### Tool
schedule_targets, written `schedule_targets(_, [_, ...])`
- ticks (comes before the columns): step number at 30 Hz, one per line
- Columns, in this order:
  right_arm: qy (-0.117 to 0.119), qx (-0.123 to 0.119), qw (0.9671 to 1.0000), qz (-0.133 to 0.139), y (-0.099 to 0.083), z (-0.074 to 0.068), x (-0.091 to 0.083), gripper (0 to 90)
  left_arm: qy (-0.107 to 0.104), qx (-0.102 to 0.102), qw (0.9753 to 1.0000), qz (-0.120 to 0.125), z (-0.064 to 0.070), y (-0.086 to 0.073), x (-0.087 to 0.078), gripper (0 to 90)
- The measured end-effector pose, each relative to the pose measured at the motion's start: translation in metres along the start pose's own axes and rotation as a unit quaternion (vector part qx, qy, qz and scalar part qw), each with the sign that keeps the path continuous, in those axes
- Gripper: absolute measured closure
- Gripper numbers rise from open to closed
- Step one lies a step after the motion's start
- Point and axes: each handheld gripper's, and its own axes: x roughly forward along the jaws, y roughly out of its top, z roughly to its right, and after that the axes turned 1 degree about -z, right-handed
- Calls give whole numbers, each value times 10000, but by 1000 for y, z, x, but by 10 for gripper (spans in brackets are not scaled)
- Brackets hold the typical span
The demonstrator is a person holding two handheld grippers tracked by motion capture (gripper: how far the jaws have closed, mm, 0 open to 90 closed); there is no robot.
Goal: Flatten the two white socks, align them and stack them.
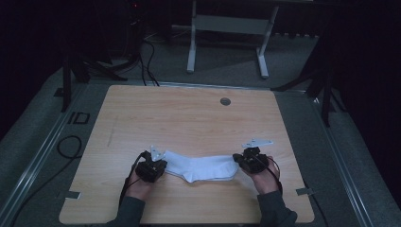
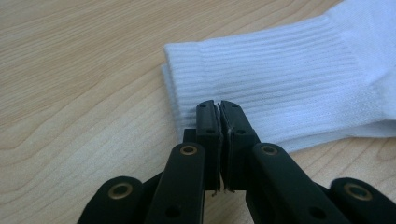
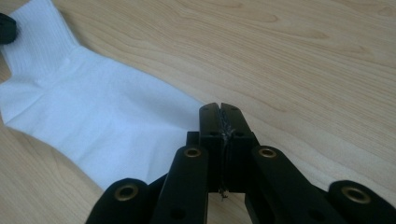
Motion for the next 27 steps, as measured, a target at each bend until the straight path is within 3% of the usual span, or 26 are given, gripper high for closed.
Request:
schedule_targets(5, [-49, -177, 9997, -138, -1, -3, 8, 865, -25, 7, 10000, -25, 1, 0, -1, 851])
schedule_targets(8, [107, -211, 9993, -303, -4, -3, 18, 709, -102, 10, 9999, 19, 2, -1, -2, 803])
schedule_targets(13, [158, -223, 9996, -91, -2, -3, 13, 578, -219, -11, 9998, 34, 2, 0, -3, 730])
schedule_targets(20, [109, -124, 9997, 161, 0, 5, 2, 529, -313, 5, 9995, 74, 3, 1, -5, 701])
schedule_targets(27, [62, -16, 9997, 225, -2, 14, -1, 516, -203, -112, 9993, 299, -5, 1, -12, 680])
